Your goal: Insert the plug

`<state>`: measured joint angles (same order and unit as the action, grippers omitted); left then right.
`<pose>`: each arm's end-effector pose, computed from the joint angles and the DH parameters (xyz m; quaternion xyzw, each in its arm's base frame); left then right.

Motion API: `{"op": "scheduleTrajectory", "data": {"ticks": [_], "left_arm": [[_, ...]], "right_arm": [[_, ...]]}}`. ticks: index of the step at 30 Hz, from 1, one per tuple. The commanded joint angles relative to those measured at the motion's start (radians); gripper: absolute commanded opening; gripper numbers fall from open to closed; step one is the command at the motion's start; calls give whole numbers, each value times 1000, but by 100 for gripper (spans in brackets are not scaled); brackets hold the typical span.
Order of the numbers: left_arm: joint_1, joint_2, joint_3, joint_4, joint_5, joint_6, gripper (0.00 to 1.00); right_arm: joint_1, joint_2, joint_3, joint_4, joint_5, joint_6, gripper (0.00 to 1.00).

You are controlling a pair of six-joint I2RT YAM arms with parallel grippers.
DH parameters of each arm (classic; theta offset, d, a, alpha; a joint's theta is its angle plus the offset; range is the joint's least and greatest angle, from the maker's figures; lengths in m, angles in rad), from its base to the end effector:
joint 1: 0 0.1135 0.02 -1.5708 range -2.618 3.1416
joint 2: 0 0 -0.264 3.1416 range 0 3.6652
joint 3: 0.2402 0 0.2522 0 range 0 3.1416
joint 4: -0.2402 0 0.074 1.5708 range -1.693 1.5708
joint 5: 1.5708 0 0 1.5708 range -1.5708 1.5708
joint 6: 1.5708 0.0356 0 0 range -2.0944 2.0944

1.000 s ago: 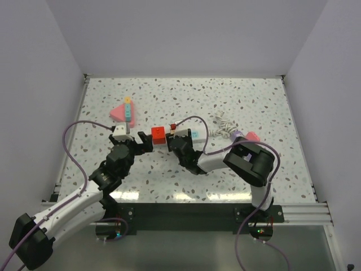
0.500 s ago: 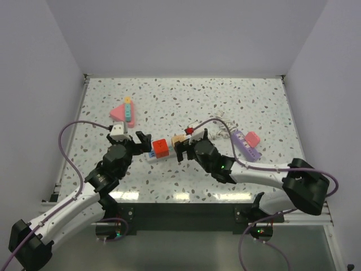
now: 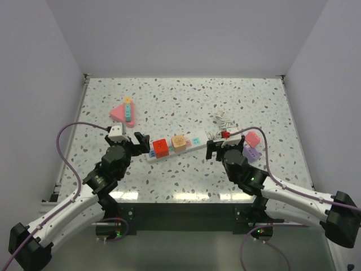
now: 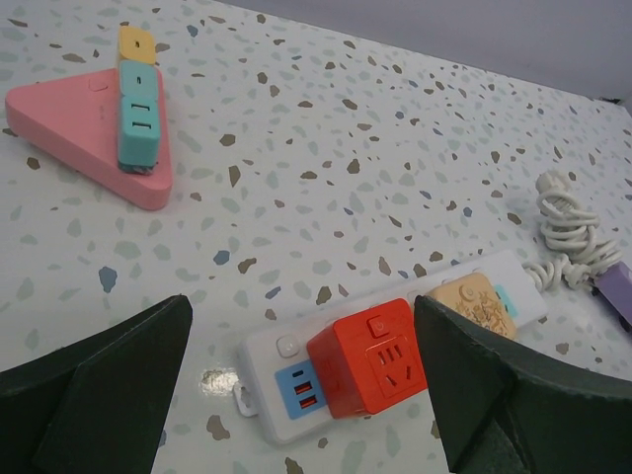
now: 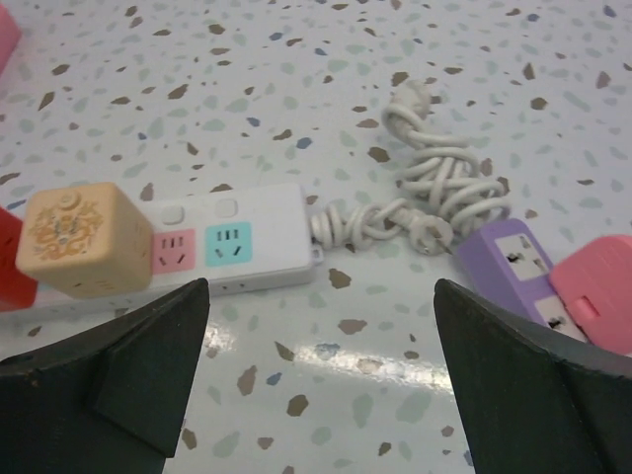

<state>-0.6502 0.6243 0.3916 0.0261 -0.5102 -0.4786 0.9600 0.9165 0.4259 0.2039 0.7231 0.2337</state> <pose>0.1385 -0.0835 0.2482 -0.0941 0.7620 -0.1608 0.6202 0.1341 0.1505 0.2320 -0.0681 0.7755 0.0805 0.6225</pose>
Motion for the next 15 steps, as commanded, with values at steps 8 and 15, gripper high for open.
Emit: {"op": "scheduleTrajectory", "data": {"ticks": [8,15], "left_arm": [[6,-44,10,47,-19,46,100],[6,-44,7,64,-27,48,100]], "right_arm": [[-47,-416,-116,-201,229,73,99],[-46,-527,-151,-256,254,87,99]]}}
